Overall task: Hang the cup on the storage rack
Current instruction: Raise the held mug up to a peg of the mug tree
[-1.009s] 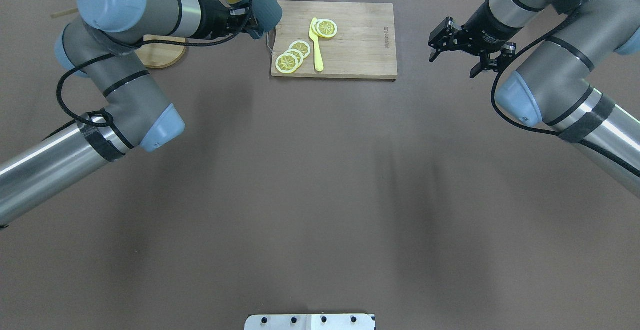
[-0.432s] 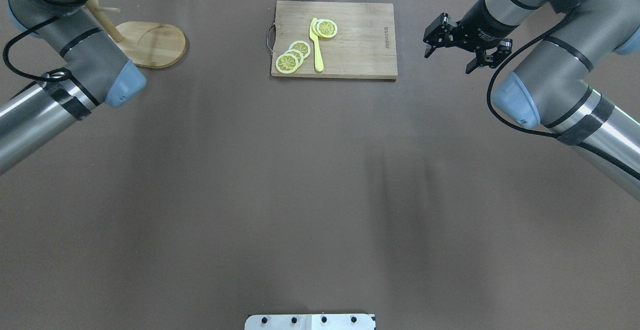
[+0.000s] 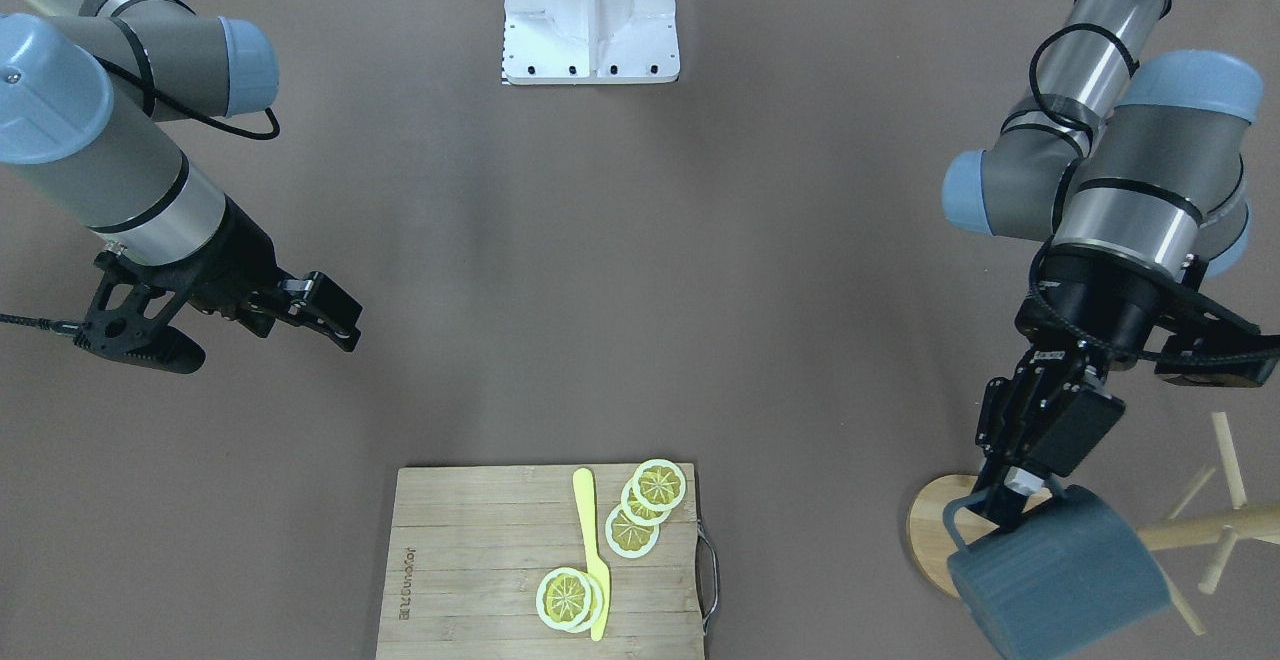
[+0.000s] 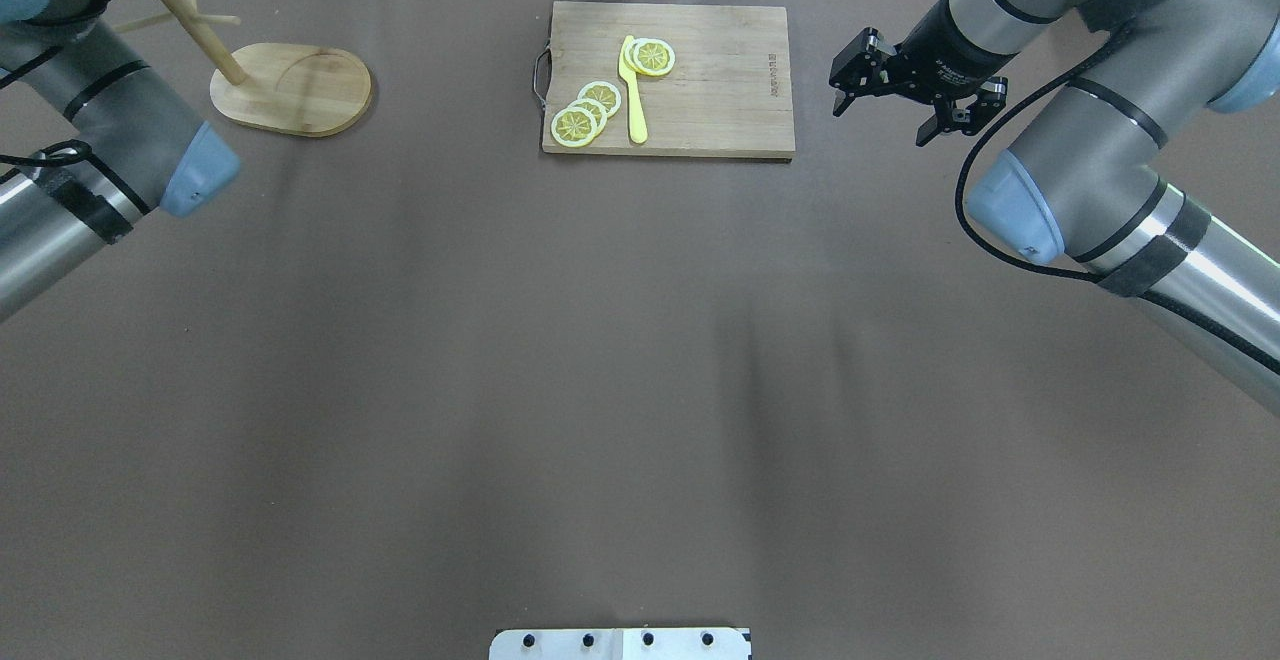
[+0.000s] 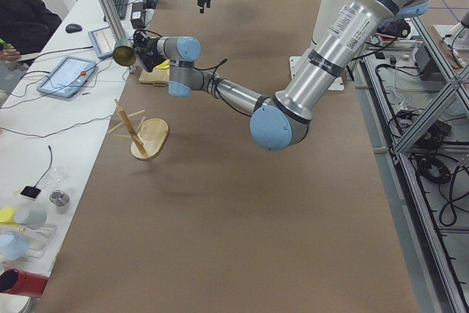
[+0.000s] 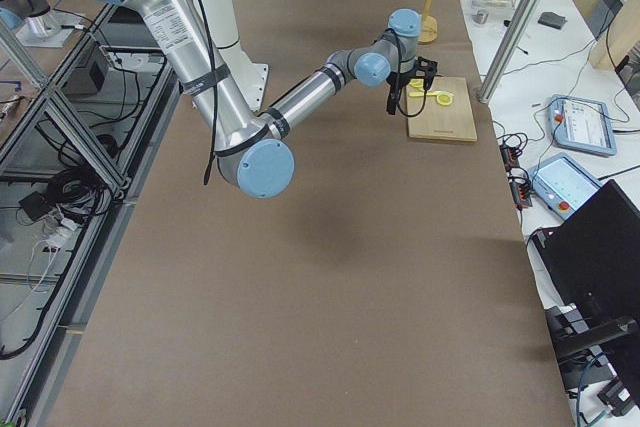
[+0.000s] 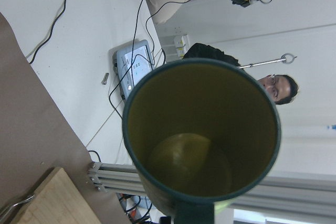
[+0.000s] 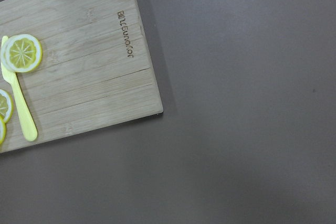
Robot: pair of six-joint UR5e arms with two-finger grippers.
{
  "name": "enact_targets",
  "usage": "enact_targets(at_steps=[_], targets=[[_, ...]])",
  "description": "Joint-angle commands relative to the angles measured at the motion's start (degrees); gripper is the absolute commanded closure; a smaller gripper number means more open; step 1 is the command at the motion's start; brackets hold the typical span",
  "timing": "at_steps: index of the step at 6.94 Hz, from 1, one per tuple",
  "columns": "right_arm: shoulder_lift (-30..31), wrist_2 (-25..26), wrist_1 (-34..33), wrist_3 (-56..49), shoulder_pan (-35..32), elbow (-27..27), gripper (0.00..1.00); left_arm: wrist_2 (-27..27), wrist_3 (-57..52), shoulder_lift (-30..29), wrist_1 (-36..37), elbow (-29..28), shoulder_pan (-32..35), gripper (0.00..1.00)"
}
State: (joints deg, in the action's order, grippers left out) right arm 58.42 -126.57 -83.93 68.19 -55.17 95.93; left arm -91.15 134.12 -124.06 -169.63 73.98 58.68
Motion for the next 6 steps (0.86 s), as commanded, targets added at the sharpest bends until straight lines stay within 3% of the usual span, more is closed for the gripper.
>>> enact_targets(at_steps=[1, 3, 6], targets=[[-0.15, 0.53, -0.09, 0.02, 0.24, -0.04, 0.0, 7.1, 6.75, 3.28, -9.44, -1.81, -0.23, 1.0], [-0.24, 0.53, -0.09, 0.02, 0.51, 0.04, 0.0, 7.22, 10.87, 3.56, -14.13, -4.97, -0.32, 1.0], [-0.24, 0.71, -0.01, 0.02, 0.68, 0.04, 0.0, 9.59, 13.53, 5.22, -17.73, -5.25, -1.89, 1.0]])
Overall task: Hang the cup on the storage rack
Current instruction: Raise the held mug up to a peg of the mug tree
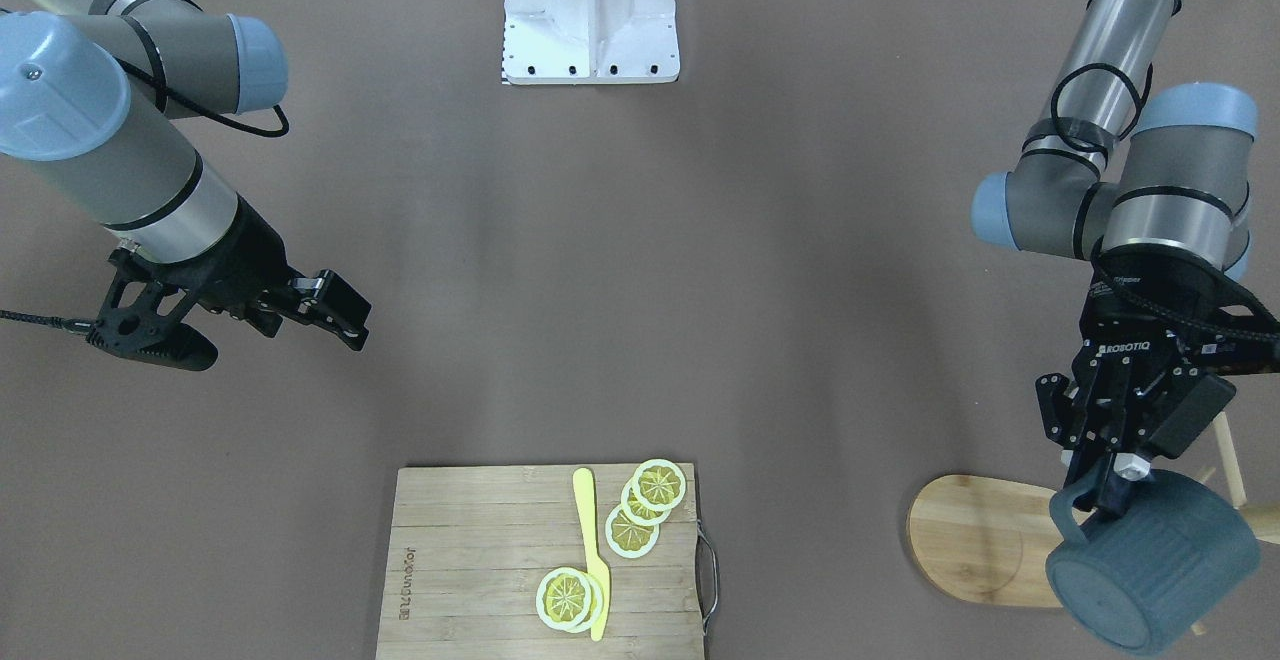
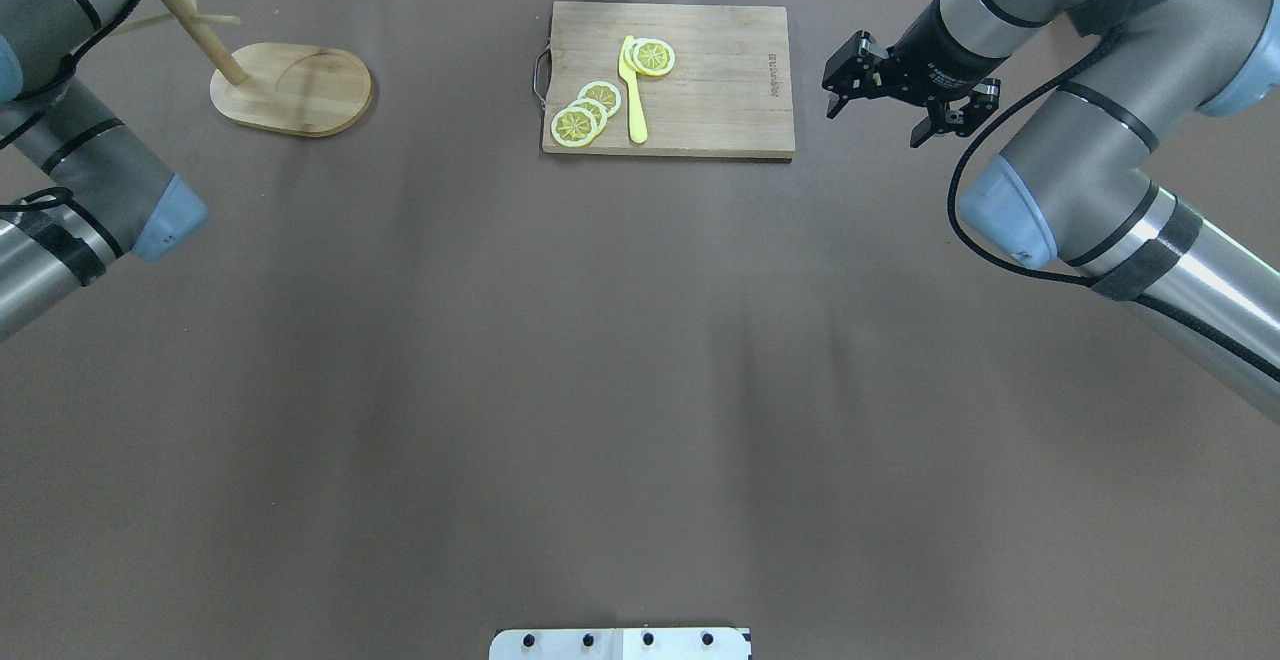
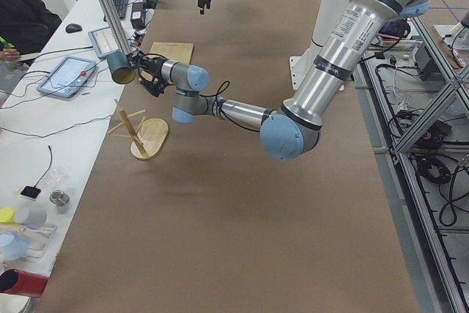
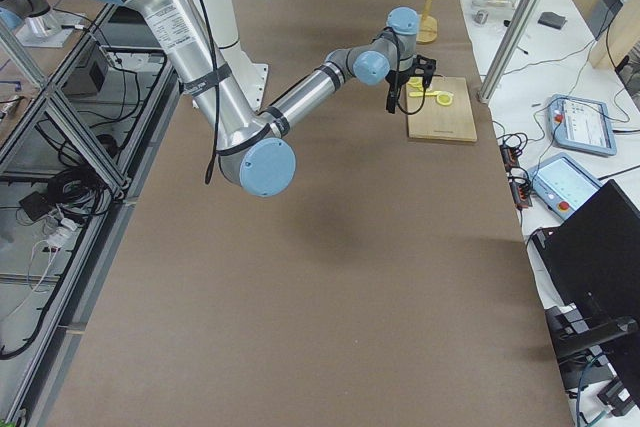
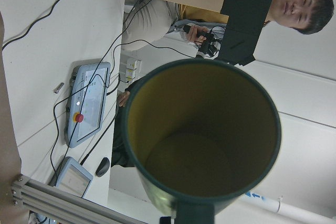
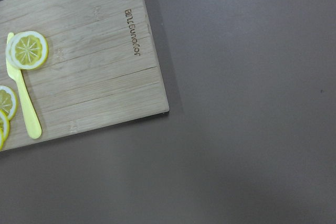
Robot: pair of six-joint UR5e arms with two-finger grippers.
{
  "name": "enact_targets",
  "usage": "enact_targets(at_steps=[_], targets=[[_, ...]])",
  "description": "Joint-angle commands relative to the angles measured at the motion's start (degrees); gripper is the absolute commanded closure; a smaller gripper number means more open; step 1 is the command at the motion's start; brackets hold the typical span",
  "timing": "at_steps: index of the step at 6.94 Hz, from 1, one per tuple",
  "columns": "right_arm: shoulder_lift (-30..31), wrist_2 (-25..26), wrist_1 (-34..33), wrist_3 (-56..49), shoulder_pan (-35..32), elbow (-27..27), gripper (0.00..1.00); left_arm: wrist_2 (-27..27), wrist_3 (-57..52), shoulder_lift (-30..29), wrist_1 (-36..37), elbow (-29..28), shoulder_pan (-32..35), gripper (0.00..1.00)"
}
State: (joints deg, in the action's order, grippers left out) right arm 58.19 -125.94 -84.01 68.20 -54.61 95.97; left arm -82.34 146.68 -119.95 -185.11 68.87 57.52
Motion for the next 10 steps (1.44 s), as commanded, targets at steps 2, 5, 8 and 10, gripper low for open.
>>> enact_targets(at_steps=[2, 5, 8, 10], targets=[[0.0, 0.95, -0.02, 0.0, 0.38, 0.0, 0.0, 0.87, 3.78, 3.06, -5.26, -0.23, -1.44, 1.0], [0.26, 1.66, -0.1, 0.0, 0.82, 0.96, 0.0, 2.44, 6.4, 3.67, -7.89, -2.94, -1.79, 1.0], [0.17, 2.36, -0.1, 0.0, 1.17, 0.97, 0.0, 4.03, 7.04, 1.57, -7.55, -4.44, -2.94, 1.0], [0.09, 3.06, -0.1, 0.0, 1.87, 0.97, 0.0, 4.03, 6.95, 0.16, -7.46, -6.55, -2.94, 1.0]])
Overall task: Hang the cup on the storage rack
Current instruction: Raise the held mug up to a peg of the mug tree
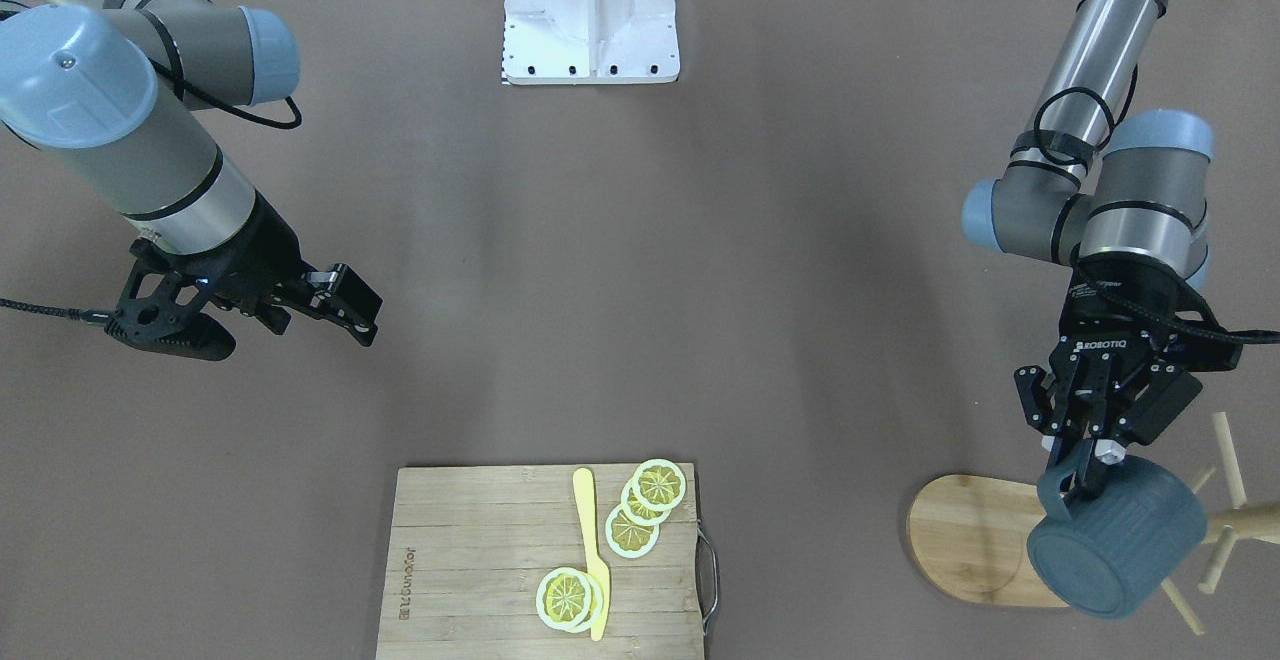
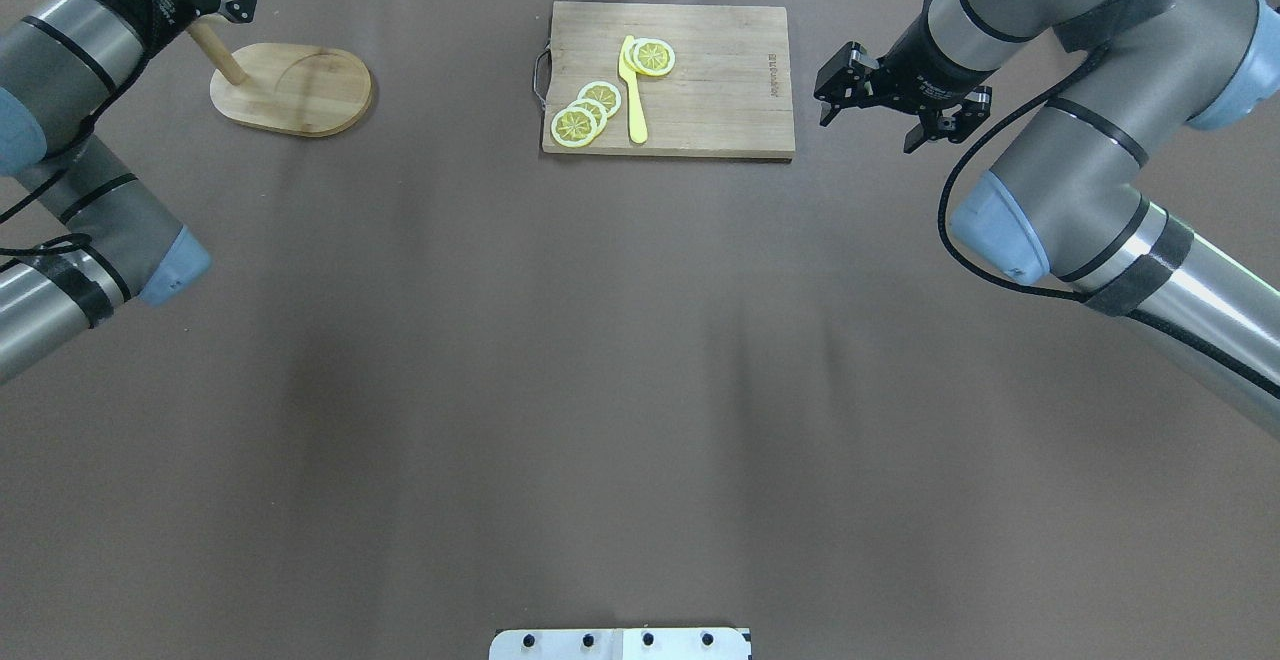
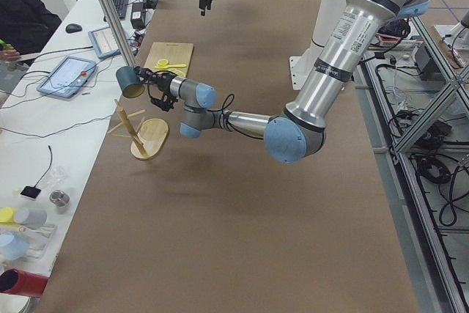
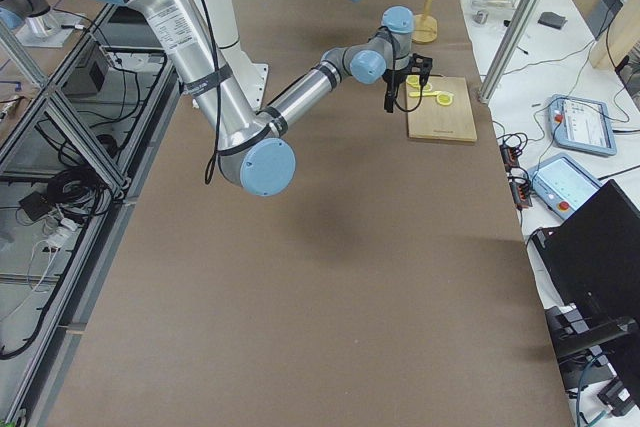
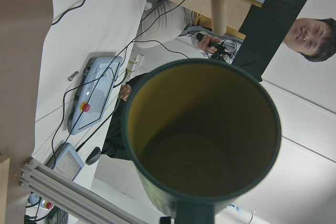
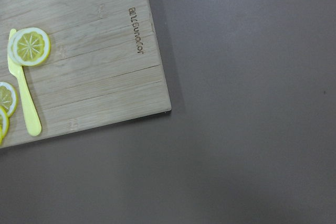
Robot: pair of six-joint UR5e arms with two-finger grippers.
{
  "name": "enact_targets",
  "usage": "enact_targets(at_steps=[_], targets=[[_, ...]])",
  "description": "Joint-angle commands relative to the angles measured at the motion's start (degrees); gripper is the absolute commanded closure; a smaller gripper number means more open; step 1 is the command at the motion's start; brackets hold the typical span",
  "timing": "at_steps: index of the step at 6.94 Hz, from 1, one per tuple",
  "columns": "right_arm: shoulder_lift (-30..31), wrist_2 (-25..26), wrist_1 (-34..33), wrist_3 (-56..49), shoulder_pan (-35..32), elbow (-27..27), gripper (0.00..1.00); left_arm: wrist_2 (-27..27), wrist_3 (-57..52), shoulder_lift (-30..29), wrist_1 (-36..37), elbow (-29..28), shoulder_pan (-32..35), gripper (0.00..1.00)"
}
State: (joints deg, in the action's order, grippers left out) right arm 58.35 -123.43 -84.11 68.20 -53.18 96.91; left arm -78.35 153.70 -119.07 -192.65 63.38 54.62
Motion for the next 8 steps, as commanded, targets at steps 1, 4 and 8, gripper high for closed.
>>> enact_targets(at_steps=[1, 4, 8], targets=[[-0.08, 0.73, 0.0, 0.0, 0.62, 0.04, 0.0, 0.13, -0.15, -0.9, 0.52, -1.24, 0.05, 1.0], [0.01, 0.73, 0.0, 0.09, 0.71, 0.04, 0.0, 0.83, -0.24, -1.61, 2.11, -1.24, 0.93, 1.0], [0.53, 0.91, -0.09, 0.0, 0.62, 0.39, 0.0, 0.83, -0.24, -5.37, 3.24, -5.09, 1.72, 1.0]])
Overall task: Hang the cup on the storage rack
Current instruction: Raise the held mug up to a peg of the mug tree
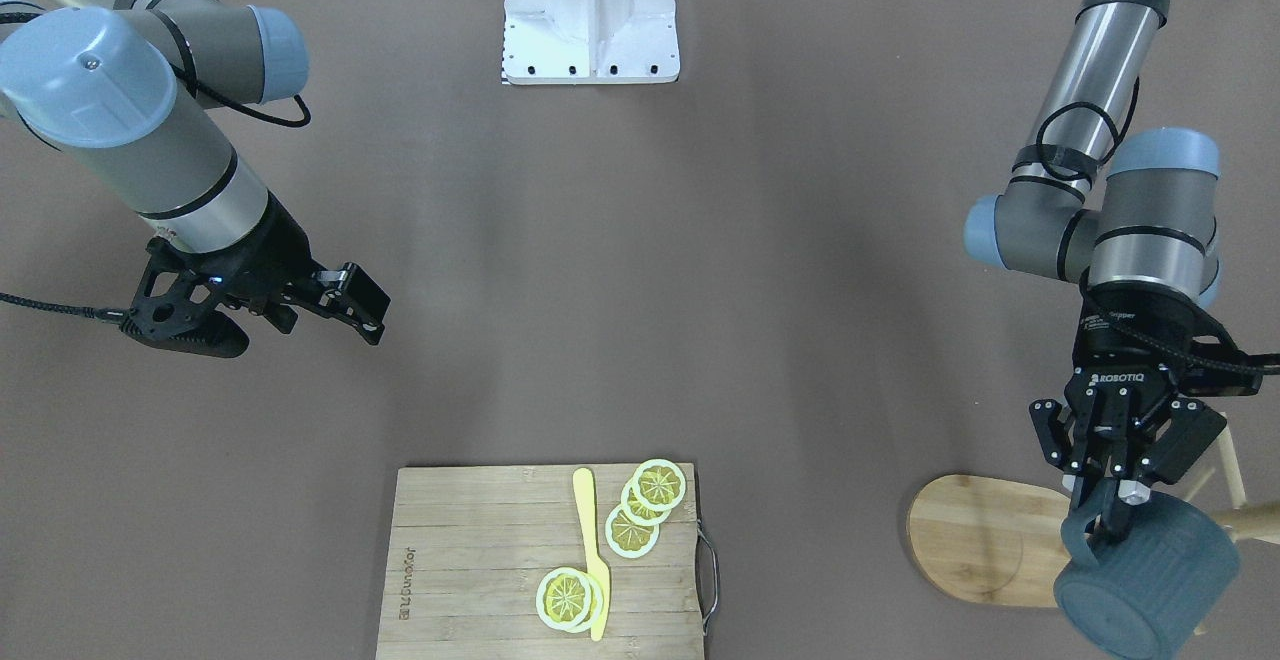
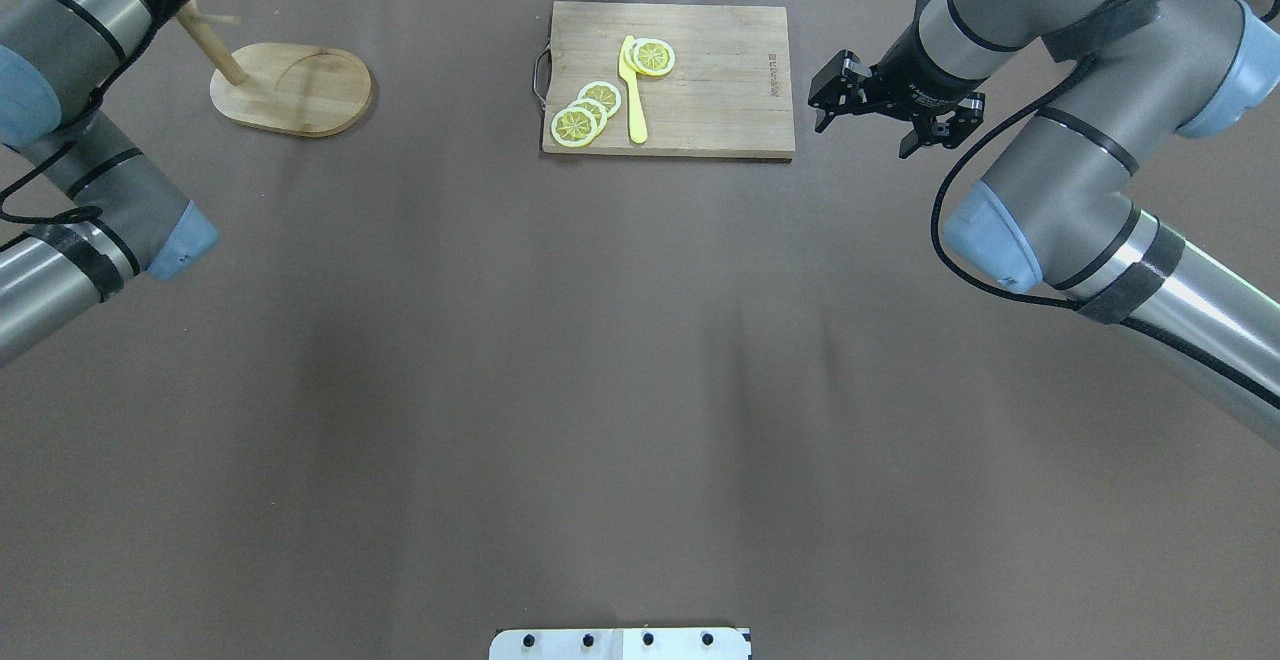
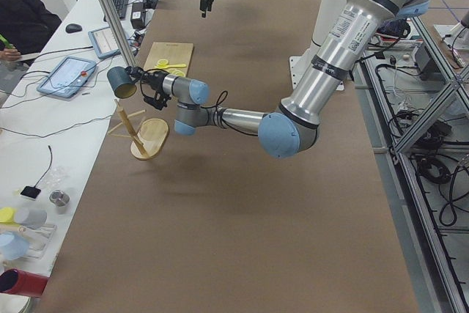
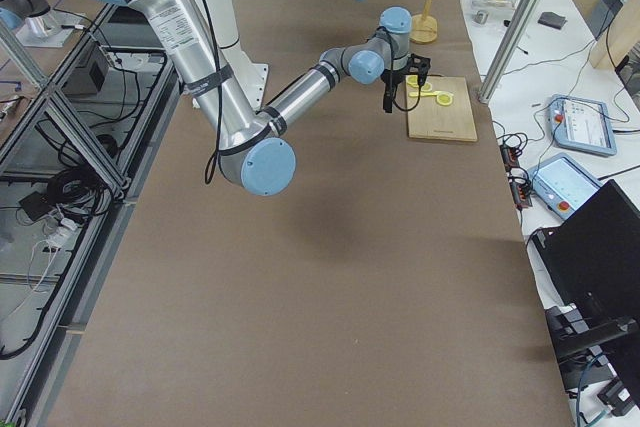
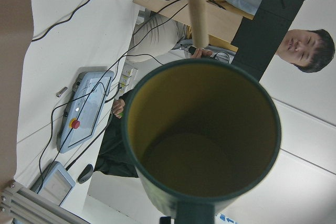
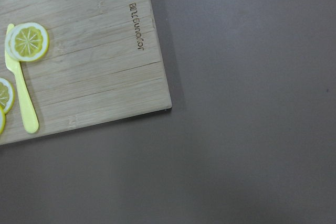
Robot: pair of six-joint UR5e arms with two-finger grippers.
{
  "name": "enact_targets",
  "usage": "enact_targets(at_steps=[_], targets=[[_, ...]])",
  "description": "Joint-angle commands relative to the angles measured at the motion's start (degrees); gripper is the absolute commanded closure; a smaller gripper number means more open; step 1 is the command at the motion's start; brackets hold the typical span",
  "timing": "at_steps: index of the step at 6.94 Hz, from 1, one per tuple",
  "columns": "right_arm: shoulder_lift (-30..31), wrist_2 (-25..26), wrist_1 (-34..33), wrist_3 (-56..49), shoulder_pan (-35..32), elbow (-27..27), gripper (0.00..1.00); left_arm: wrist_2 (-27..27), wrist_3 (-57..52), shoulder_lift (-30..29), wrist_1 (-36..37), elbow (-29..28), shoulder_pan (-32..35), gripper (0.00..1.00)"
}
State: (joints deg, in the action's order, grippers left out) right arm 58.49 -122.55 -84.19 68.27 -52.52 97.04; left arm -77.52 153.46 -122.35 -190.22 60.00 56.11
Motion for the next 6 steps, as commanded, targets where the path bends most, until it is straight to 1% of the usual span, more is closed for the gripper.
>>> enact_targets(at_steps=[1, 3, 6], targets=[[0.31, 0.21, 0.08, -0.06, -0.04, 0.25, 0.0, 0.0, 0.0, -2.89, 1.51, -2.16, 0.23, 1.0], [0.31, 0.21, 0.08, -0.06, -0.04, 0.25, 0.0, -0.17, -0.09, -2.98, 1.51, -3.47, 1.18, 1.0], [0.04, 1.61, -0.01, 0.02, 0.84, 0.25, 0.0, -0.62, 0.0, -2.89, 1.51, -5.32, 2.6, 1.0]])
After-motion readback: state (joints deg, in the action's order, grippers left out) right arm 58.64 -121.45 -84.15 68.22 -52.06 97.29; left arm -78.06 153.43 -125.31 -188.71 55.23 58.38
